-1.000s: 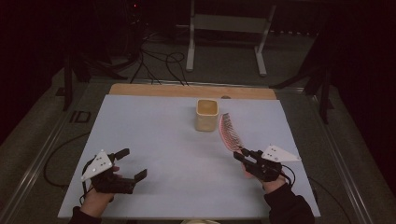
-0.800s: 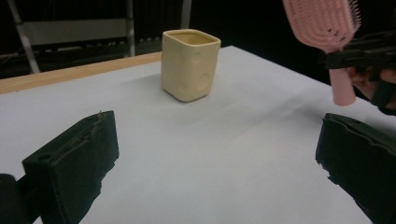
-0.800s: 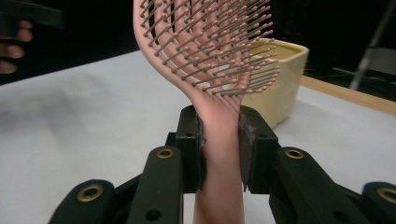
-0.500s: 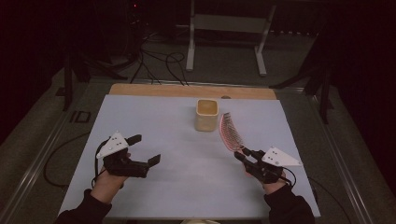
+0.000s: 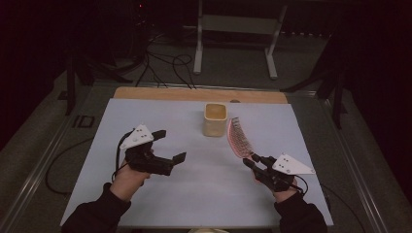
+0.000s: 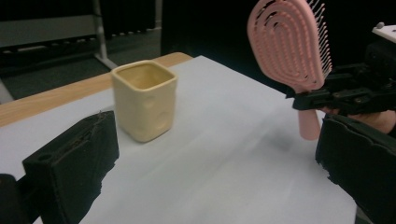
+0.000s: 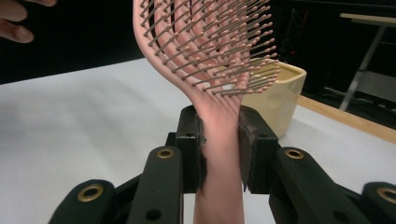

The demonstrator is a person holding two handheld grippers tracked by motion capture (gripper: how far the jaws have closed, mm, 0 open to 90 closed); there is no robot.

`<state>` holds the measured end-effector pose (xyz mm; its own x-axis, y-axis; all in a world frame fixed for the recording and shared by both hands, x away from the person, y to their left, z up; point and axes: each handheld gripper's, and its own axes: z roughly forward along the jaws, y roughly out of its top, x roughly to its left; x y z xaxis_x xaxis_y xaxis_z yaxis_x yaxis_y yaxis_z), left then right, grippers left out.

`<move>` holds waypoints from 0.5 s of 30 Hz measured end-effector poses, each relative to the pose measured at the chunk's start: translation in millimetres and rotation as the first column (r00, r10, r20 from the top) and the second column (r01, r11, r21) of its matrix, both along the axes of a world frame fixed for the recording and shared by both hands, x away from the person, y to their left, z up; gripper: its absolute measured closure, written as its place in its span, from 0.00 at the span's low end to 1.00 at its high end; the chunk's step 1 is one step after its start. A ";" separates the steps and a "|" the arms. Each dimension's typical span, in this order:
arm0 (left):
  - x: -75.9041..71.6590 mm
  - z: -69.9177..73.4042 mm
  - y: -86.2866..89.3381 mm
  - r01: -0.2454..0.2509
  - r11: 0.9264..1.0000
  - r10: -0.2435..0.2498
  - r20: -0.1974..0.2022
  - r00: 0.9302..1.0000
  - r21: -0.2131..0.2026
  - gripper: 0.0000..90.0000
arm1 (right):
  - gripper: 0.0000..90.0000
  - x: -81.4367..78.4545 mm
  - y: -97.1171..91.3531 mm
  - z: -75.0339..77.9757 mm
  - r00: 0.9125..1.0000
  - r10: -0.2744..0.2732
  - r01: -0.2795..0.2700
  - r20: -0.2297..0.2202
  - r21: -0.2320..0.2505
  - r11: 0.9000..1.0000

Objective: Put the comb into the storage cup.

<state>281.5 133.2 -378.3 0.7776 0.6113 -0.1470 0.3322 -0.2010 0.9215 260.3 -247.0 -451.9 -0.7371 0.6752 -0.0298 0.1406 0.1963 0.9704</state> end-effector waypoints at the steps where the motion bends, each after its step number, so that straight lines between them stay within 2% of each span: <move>1: 0.9 1.3 -3.7 0.007 1.000 -0.007 -0.003 1.000 0.001 0.00 | 0.81 -0.4 0.2 0.2 1.000 -0.004 0.004 0.003 -0.001 1.000; 7: 3.8 10.3 -23.2 0.048 0.999 -0.048 -0.008 0.999 -0.007 0.00 | 0.81 -0.3 1.0 0.0 1.000 -0.002 0.002 0.004 -0.006 1.000; 15: 10.0 21.2 -42.8 0.042 0.998 -0.044 -0.031 0.999 -0.047 0.00 | 0.81 -0.2 3.1 -0.5 1.000 0.008 -0.008 0.001 -0.010 1.000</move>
<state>291.5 90.4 -357.1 0.7973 0.5694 -0.2002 0.3540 -0.1726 0.9192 260.1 -243.8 -452.4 -0.7427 0.6686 -0.0372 0.1383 0.2075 0.9684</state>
